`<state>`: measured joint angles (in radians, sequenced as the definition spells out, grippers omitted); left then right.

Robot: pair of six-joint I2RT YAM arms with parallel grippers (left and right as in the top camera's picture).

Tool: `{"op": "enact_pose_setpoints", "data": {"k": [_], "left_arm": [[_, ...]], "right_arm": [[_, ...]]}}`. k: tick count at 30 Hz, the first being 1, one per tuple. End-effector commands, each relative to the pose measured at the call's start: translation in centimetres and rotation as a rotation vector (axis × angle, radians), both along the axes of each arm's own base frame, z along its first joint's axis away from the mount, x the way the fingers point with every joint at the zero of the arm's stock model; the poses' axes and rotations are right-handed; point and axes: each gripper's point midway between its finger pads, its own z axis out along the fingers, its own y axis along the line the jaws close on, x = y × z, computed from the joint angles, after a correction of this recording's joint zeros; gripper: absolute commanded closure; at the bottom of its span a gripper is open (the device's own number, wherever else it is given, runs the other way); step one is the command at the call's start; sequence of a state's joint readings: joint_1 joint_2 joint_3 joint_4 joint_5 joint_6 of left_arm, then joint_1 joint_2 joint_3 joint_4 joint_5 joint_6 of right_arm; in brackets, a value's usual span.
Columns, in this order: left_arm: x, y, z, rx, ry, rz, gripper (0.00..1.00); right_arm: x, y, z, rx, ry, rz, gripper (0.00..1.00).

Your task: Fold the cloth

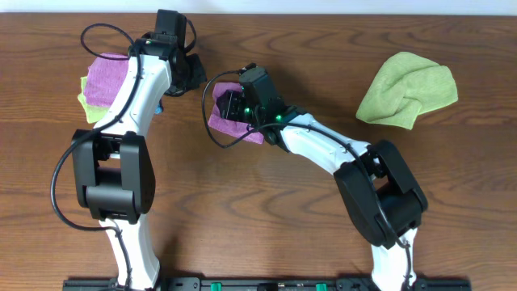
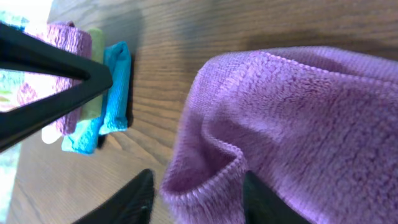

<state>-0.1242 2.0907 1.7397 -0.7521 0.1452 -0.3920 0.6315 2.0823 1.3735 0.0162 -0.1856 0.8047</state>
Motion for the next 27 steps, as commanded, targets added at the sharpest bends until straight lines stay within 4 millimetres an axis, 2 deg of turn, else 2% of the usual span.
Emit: {"op": "enact_pose_setpoints", "data": {"k": [1, 5, 8, 10, 12, 15, 17, 20, 23, 27], "left_arm": [[0.7, 0.7, 2.2, 0.018, -0.056, 0.006, 0.94], [0.7, 0.6, 2.3, 0.017, -0.059, 0.006, 0.95], [0.7, 0.7, 2.3, 0.018, -0.056, 0.006, 0.94], [0.5, 0.7, 2.5, 0.018, -0.054, 0.006, 0.94], [0.4, 0.7, 2.8, 0.017, -0.059, 0.006, 0.94], [0.3, 0.7, 3.9, 0.015, -0.078, 0.007, 0.94], [0.2, 0.7, 4.9, 0.014, -0.095, 0.007, 0.93], [-0.2, 0.8, 6.8, 0.010, -0.126, 0.008, 0.84], [-0.8, 0.8, 8.6, 0.002, -0.151, 0.016, 0.73], [-1.9, 0.9, 10.3, -0.009, -0.157, 0.036, 0.49]], "right_arm": [[-0.5, 1.2, -0.1, 0.011, 0.000, 0.048, 0.43], [-0.7, 1.7, 0.2, 0.039, 0.003, 0.077, 0.36], [-0.6, 1.6, 0.8, 0.048, -0.006, 0.089, 0.18], [-0.1, 0.9, 1.7, 0.039, -0.035, 0.096, 0.01], [0.7, -0.7, 3.4, 0.009, -0.088, 0.107, 0.01], [1.7, -4.1, 6.1, -0.073, -0.170, 0.119, 0.01], [2.0, -7.2, 7.9, -0.147, -0.206, 0.109, 0.01], [1.4, -12.7, 11.3, -0.254, -0.255, 0.120, 0.01], [-0.6, -17.8, 14.3, -0.338, -0.262, 0.118, 0.01], [-4.6, -23.2, 16.1, -0.414, -0.193, 0.098, 0.01]]}}
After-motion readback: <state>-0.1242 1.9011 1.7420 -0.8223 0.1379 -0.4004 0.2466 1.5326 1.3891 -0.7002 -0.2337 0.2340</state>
